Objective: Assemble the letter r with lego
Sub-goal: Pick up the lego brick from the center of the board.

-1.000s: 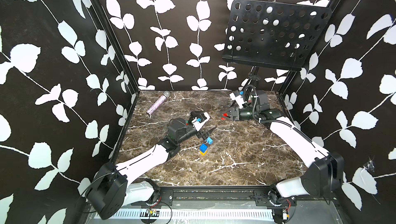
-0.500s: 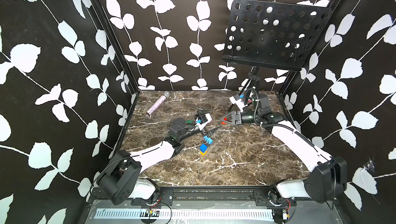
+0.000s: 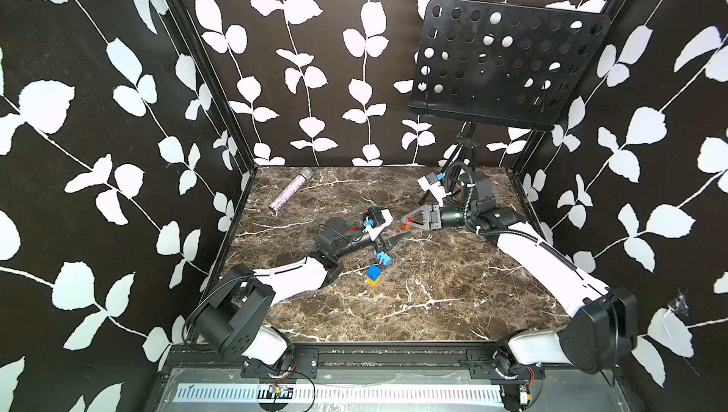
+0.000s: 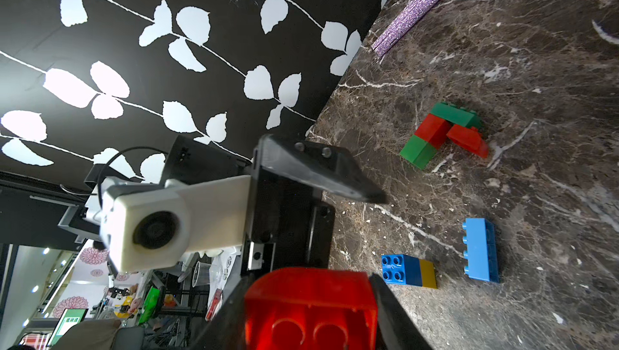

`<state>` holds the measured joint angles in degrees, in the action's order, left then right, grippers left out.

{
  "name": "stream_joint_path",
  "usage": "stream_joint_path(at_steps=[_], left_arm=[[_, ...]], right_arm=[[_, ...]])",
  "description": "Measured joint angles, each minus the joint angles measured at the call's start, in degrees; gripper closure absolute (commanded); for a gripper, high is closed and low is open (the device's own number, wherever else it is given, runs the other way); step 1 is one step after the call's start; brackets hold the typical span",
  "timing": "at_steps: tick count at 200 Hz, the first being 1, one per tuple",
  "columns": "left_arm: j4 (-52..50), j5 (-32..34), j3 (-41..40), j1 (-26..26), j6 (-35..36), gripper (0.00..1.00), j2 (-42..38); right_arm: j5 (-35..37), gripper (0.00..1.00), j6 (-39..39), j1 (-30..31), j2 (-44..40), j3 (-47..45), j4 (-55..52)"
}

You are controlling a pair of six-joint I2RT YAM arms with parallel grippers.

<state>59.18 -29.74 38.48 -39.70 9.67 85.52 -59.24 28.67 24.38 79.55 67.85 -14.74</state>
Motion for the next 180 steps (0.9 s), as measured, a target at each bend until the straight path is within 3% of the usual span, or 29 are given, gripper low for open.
stream_joint_path(at_steps=[107,153,180], left_arm=[[8.26,-1.36,0.04,-1.75,-4.17,0.6,2.43],[7.48,-1.31,0.02,-1.75,-3.02,0.6,2.05],[7.26,-1.09,-0.11,-1.75,-2.45,0.66,1.44]], right_arm=[[0.02,0.51,-1.22,0.37,3.32,-0.35,0.66],[0.0,0.51,-0.57,0.37,3.32,-0.35,0.76],[-0.35,0.51,0.66,0.37,3.32,-0.35,1.44]])
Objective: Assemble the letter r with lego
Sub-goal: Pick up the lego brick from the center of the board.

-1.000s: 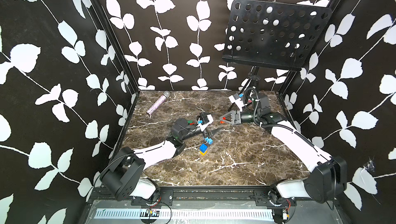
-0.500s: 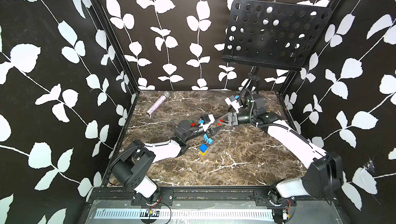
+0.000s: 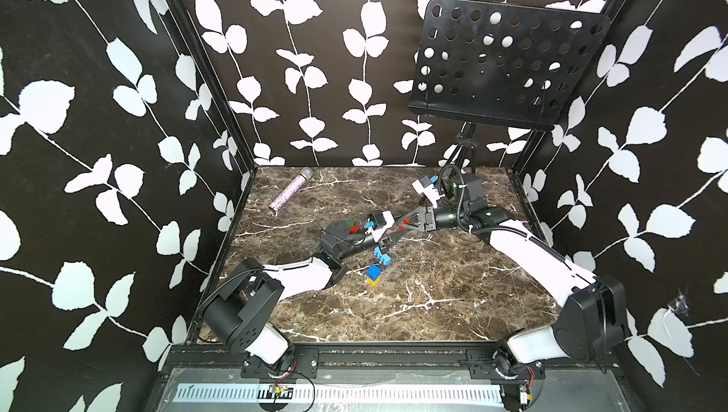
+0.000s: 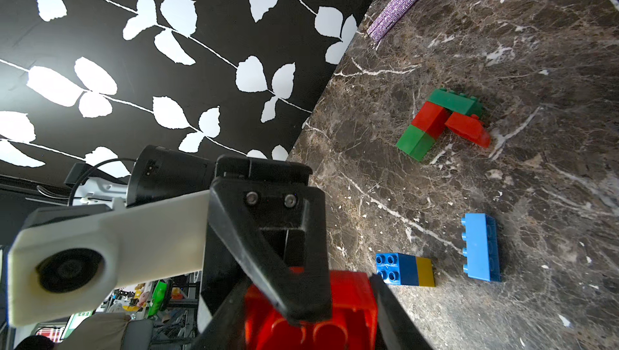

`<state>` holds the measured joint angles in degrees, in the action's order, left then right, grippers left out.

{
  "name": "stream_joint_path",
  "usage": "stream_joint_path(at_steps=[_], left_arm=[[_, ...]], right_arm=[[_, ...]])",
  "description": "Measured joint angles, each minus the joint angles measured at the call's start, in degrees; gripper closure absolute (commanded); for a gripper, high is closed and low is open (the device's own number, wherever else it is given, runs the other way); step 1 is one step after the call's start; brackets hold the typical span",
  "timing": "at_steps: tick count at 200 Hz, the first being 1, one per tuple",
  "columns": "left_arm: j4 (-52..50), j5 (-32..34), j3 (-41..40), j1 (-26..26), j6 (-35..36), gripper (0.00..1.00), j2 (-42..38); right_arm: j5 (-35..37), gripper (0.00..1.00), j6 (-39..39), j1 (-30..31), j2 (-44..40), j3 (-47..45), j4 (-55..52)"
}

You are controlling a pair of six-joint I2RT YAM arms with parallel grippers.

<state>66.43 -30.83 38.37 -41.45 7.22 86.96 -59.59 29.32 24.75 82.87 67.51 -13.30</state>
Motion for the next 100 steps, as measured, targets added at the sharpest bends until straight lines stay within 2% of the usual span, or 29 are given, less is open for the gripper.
stream_joint_path(at_steps=[46,57,81,100], left_arm=[[-3.74,0.07,0.02,0.0,1.68,0.81,-1.88],[-4.85,0.02,0.17,0.0,1.7,0.84,-2.19],[-7.48,-0.04,0.5,0.02,1.55,0.86,-2.78],[-10.27,-0.15,1.31,0.0,1.53,0.87,-2.78]], right_arm=[[-0.74,0.47,2.47,0.04,0.0,-0.7,1.44],[-0.7,0.42,2.75,0.04,0.0,-0.92,2.05],[-0.59,0.32,3.85,-0.24,0.02,-1.38,5.81],[0.39,0.3,4.98,-1.22,-0.15,-1.99,8.41]])
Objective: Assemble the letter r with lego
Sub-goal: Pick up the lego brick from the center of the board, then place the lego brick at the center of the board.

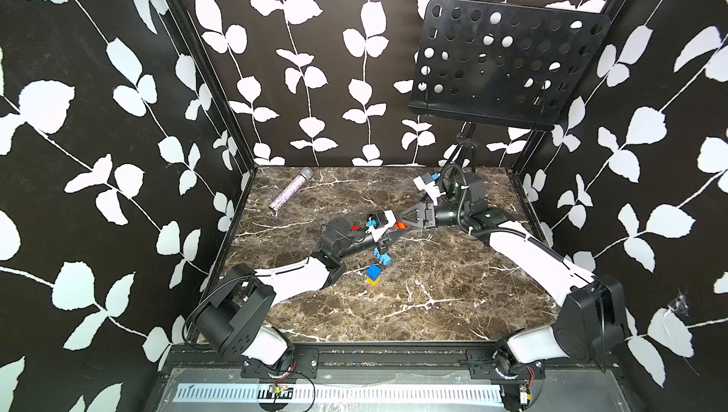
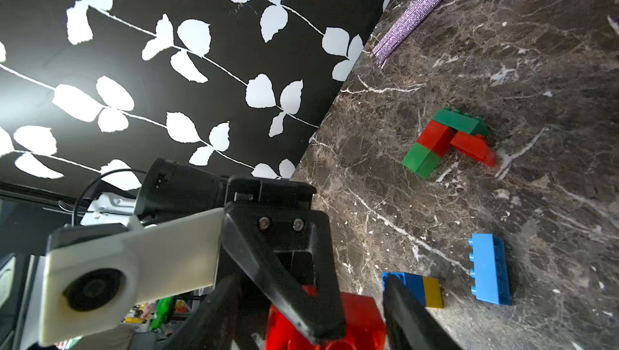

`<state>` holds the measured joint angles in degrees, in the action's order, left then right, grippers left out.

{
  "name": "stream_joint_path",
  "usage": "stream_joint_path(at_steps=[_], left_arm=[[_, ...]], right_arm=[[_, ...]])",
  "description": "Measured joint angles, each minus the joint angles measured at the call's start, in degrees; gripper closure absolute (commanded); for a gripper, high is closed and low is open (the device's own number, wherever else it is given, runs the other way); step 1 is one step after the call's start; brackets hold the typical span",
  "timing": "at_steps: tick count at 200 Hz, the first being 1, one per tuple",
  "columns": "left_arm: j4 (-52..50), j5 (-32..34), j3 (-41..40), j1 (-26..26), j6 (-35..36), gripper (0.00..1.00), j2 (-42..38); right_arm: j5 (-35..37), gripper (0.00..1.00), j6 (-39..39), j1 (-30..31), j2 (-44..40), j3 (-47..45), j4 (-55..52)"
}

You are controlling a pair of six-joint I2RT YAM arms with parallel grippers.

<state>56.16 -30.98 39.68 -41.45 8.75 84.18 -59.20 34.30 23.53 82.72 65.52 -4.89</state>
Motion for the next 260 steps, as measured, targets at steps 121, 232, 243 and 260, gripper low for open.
stream_joint_path(at_steps=[121,232,243,260], left_arm=[[-73.4,11.98,54.6,-10.01,-2.16,0.94,21.11],[-103.56,13.84,69.22,-11.76,-25.22,0.76,47.34],[-104.43,13.68,70.51,-11.76,-25.81,0.72,48.22],[-105.81,13.29,72.83,-11.76,-26.32,0.65,49.55]], right_arm=[[23.5,0.28,-3.08,-22.84,-18.75,-13.77,-12.61],[27.93,0.28,-5.18,-23.87,-18.16,-18.05,-15.28],[27.91,0.28,-5.44,-23.87,-18.16,-18.05,-15.26],[27.93,0.28,-5.88,-23.87,-18.16,-18.05,-15.28]])
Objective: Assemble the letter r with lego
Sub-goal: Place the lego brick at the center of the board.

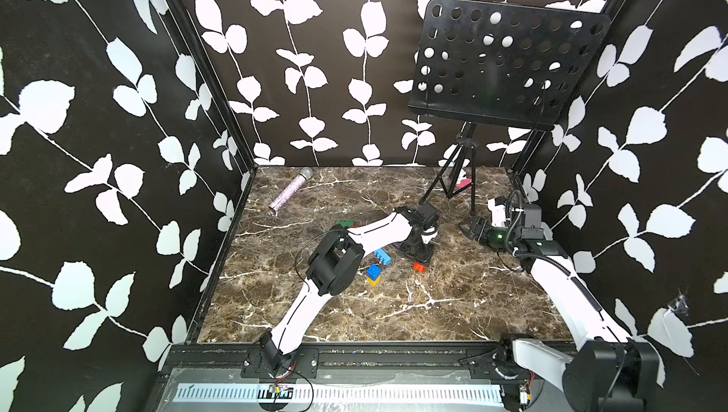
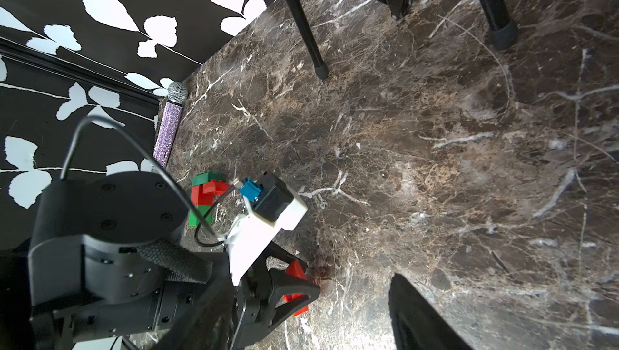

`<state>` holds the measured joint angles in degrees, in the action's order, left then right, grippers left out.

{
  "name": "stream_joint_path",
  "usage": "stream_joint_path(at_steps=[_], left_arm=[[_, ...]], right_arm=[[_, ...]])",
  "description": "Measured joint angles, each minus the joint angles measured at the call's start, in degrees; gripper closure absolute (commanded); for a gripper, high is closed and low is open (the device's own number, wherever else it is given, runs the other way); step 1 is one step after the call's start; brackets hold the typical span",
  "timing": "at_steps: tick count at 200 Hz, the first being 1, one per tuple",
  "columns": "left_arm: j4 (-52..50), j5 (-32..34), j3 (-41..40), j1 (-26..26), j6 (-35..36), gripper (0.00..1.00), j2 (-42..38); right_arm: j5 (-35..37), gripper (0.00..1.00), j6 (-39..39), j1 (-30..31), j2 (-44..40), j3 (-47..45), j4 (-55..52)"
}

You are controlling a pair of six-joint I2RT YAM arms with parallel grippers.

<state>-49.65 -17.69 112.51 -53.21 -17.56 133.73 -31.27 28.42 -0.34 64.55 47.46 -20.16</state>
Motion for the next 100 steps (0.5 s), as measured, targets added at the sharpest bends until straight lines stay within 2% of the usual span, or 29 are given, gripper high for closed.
stream_joint_path(at_steps=[19,26,38,45,60,76,100], left_arm=[[-0.09,-0.52,0.85,0.0,-0.07,0.52,0.63],[0.24,-0.7,0.63,0.0,-0.15,0.44,0.63],[1.75,-1.07,-0.02,0.0,-0.7,0.38,0.61],[3.1,-1.25,-0.79,0.0,-0.81,0.29,0.61],[5.62,-1.79,-1.95,0.28,-1.22,0.02,-0.13],[8.79,-1.79,-3.21,0.44,-1.7,0.01,-1.29],[15.47,1.05,-9.2,0.63,-0.7,0.01,-5.92]], right_arm=[[-0.02,0.29,-0.57,0.0,0.0,0.0,0.0],[-0.13,0.29,-0.68,0.0,0.0,-0.02,0.0],[-0.52,0.29,-0.85,0.0,0.0,-0.04,0.0],[-0.74,0.29,-0.98,0.0,0.0,-0.07,-0.02],[-0.96,0.29,-1.31,0.0,-0.04,-0.07,-0.31],[-0.96,0.3,-1.75,0.0,-0.28,-0.07,-0.76],[-0.92,0.39,-2.32,0.0,-0.94,-0.13,-1.64]])
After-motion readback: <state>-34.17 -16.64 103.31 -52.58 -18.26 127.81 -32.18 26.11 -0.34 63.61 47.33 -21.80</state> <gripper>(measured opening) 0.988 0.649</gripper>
